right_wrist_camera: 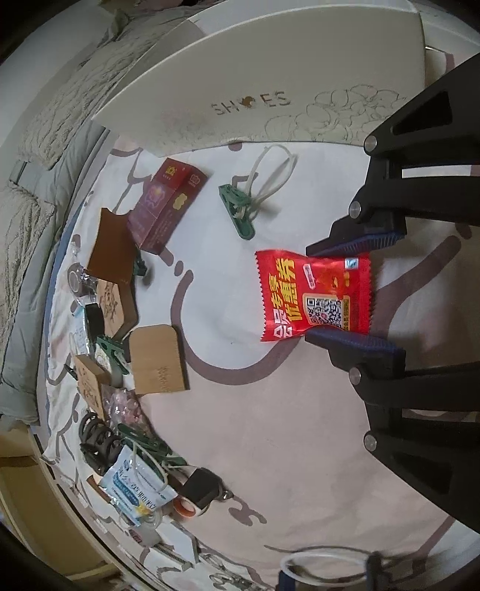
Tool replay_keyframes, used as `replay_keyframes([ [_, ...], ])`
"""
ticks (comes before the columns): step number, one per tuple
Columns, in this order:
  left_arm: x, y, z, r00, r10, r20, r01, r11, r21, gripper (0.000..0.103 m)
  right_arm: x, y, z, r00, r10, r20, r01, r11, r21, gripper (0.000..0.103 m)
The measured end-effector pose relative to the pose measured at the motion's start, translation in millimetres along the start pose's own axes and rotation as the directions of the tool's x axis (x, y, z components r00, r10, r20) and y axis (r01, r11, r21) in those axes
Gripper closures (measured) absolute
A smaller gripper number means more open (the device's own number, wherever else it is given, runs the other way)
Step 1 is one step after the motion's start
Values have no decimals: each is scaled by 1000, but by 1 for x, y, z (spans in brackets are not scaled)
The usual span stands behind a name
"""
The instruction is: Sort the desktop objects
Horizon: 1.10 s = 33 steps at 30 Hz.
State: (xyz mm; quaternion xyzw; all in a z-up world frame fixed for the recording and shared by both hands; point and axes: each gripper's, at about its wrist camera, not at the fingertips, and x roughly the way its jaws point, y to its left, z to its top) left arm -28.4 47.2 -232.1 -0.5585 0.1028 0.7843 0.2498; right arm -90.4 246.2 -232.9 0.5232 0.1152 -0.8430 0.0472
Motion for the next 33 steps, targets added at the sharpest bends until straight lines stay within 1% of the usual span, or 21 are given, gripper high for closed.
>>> replay_keyframes([
  [1, -2, 2, 1, 1000, 4, 7, -4, 1000, -6, 18, -2, -1, 1, 1000, 2, 3, -2, 1000, 6, 69],
  [2, -4, 4, 3, 1000, 7, 15, -7, 1000, -13, 18, -5, -2, 1, 1000, 5, 8, -5, 1000, 13, 75],
  [4, -8, 6, 7, 999, 14, 32, -13, 1000, -24, 18, -9, -4, 4, 1000, 8, 16, -8, 1000, 30, 75],
  [7, -12, 9, 9, 999, 17, 46, -15, 999, -39, 18, -7, -11, 4, 999, 51, -7, -50, 995, 83, 75],
  [8, -13, 10, 9, 999, 16, 48, -14, 999, -43, 18, -5, -15, 3, 997, 78, -21, -75, 990, 120, 74],
  [9, -14, 11, 8, 999, 15, 49, -13, 999, -47, 18, -2, -19, 2, 994, 105, -34, -99, 983, 155, 68],
  [10, -15, 10, 8, 999, 15, 50, -12, 999, -49, 18, 1, -22, 0, 991, 127, -42, -117, 975, 191, 59],
  [11, -15, 11, 7, 999, 14, 50, -11, 999, -49, 18, 4, -26, -2, 987, 153, -50, -138, 964, 226, 35],
  [12, -17, 11, 5, 999, 12, 49, -10, 999, -48, 18, 5, -27, -4, 984, 168, -52, -151, 957, 247, 24],
  [15, -15, 10, 4, 999, 6, 44, -5, 999, -42, 18, 7, -24, -4, 983, 177, -48, -160, 955, 249, 23],
  [19, -12, 7, 4, 999, -1, 34, 2, 1000, -31, 18, 11, -14, -1, 985, 162, -60, -145, 964, 222, 23],
  [23, -11, 5, 2, 1000, -8, 29, 8, 1000, -18, 18, 19, 0, 4, 990, 111, -81, -97, 982, 161, 20],
  [29, -9, 7, 1, 1000, -15, 24, 16, 1000, -17, 18, 25, 11, 7, 996, 59, -73, -54, 996, 69, 20],
  [31, -9, 8, 1, 1000, -16, 21, 16, 1000, -19, 18, 25, 13, 7, 996, 60, -65, -56, 997, 55, 23],
  [33, -8, 9, 2, 1000, -13, 22, 14, 1000, -22, 18, 24, 13, 8, 995, 81, -53, -79, 996, 40, 33],
])
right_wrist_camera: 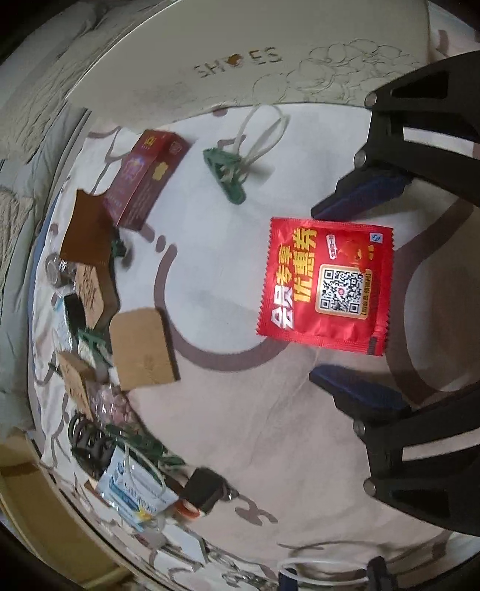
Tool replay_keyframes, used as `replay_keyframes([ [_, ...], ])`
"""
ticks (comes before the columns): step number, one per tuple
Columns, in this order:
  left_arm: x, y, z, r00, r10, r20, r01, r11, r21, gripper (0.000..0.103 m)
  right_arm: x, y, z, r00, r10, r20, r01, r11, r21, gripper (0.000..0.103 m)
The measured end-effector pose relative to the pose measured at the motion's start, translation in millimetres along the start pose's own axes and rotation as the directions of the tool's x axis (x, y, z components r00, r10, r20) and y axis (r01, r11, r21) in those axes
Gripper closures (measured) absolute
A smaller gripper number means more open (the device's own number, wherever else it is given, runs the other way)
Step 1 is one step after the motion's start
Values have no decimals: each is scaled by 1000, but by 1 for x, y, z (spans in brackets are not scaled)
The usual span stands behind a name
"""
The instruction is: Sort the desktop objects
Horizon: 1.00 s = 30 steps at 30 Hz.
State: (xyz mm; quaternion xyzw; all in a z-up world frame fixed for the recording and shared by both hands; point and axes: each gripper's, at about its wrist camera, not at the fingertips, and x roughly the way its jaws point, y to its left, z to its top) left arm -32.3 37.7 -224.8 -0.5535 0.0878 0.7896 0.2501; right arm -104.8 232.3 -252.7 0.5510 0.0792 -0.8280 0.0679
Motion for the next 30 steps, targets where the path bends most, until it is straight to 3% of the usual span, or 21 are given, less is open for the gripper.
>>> replay_keyframes([
  [6, -2, 5, 2, 1000, 11, 10, -11, 1000, -17, 18, -5, 7, 3, 1000, 15, 15, -14, 999, -36, 52],
  [12, -9, 11, 6, 999, 25, 32, -24, 999, -41, 18, -12, 3, 2, 999, 33, 10, -33, 999, -20, 58],
  [30, -45, 5, 42, 985, 42, 166, -35, 998, -47, 18, -71, -5, 22, 988, 46, 146, -53, 997, 49, 59],
])
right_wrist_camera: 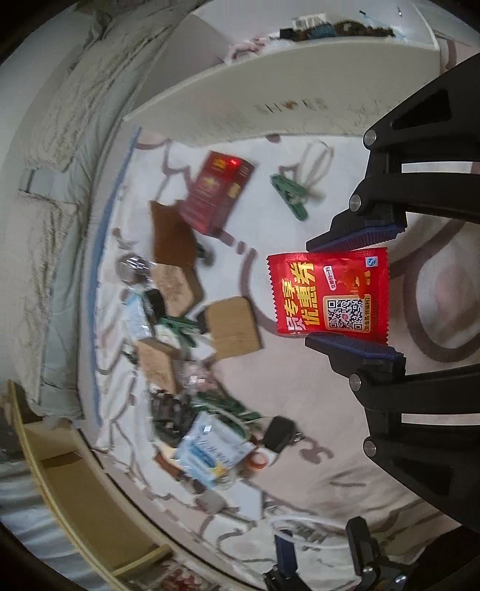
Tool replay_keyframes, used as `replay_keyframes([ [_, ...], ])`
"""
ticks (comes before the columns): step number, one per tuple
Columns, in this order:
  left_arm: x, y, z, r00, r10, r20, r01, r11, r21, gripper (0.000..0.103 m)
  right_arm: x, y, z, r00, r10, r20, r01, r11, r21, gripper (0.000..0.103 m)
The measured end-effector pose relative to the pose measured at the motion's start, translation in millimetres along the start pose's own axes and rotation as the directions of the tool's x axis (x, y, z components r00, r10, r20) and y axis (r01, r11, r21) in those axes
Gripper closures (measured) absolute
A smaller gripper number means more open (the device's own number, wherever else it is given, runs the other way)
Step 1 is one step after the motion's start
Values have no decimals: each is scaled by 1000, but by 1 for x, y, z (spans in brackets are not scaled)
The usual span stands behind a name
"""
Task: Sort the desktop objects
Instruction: 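Carry the red coupon packet over the white box and release it inside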
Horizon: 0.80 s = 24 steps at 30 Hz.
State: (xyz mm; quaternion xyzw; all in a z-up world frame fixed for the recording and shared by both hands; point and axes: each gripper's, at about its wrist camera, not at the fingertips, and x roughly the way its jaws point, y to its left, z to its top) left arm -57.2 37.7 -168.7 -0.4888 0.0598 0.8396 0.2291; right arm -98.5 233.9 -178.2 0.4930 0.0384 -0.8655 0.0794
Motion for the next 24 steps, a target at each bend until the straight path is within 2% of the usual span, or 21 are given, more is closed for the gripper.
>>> replay_keyframes([
  [7, -12, -4, 15, 998, 6, 55, -6, 1000, -1, 18, -30, -15, 19, 996, -10, 89, 4, 998, 65, 59],
  [13, -24, -7, 32, 993, 12, 115, -12, 1000, 1, 18, -52, -34, 31, 987, -54, 154, 33, 990, 140, 59],
  [24, -35, -27, 65, 980, -8, 201, 2, 1000, 28, 18, -96, -85, 38, 953, -170, 251, 85, 944, 318, 59],
])
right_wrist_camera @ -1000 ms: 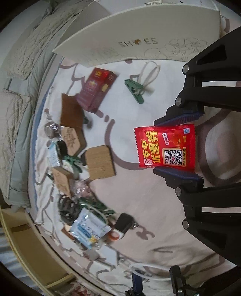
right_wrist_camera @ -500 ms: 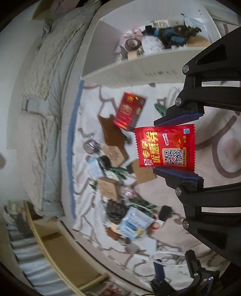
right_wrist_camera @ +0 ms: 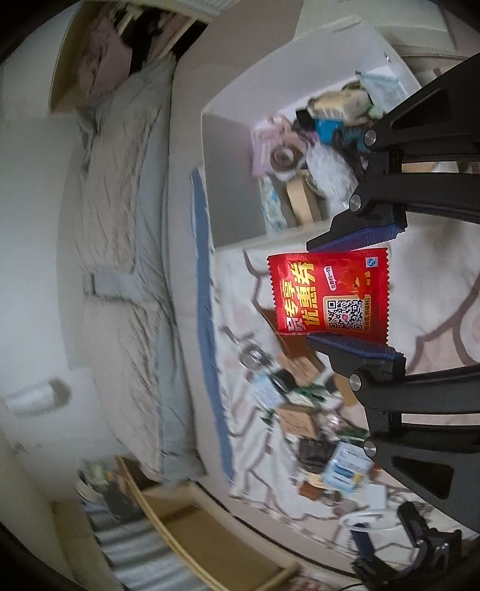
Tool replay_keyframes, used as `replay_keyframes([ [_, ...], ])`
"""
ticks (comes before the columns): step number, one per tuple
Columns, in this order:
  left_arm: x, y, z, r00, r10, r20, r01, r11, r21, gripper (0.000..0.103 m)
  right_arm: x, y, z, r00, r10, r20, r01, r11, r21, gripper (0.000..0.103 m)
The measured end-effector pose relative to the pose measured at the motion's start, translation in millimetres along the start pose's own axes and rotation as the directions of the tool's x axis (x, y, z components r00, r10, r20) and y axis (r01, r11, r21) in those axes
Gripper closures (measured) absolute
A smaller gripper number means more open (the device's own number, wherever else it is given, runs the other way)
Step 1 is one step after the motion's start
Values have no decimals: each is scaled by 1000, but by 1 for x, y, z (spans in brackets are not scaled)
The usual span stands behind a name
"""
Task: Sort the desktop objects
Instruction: 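Carry the red coupon packet over the white box and release it inside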
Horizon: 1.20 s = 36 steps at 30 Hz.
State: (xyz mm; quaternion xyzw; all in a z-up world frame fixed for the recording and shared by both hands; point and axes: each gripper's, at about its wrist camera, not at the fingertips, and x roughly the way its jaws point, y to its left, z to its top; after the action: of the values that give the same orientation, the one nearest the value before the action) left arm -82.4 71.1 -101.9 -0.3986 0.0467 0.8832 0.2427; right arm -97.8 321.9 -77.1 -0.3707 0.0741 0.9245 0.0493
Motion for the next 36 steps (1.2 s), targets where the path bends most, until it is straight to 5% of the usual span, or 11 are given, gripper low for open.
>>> replay_keyframes([
  [20, 9, -69, 45, 993, -86, 85, 82, 995, 51, 18, -25, -111, -14, 986, -165, -30, 167, 949, 266, 59],
  [28, 14, -98, 55, 988, -124, 97, 118, 991, 70, 18, -1, -130, -32, 988, -50, -143, 97, 934, 344, 59],
  [36, 25, -125, 60, 984, -148, 95, 138, 985, 106, 18, 22, -127, -42, 973, -64, -223, 124, 954, 271, 56],
])
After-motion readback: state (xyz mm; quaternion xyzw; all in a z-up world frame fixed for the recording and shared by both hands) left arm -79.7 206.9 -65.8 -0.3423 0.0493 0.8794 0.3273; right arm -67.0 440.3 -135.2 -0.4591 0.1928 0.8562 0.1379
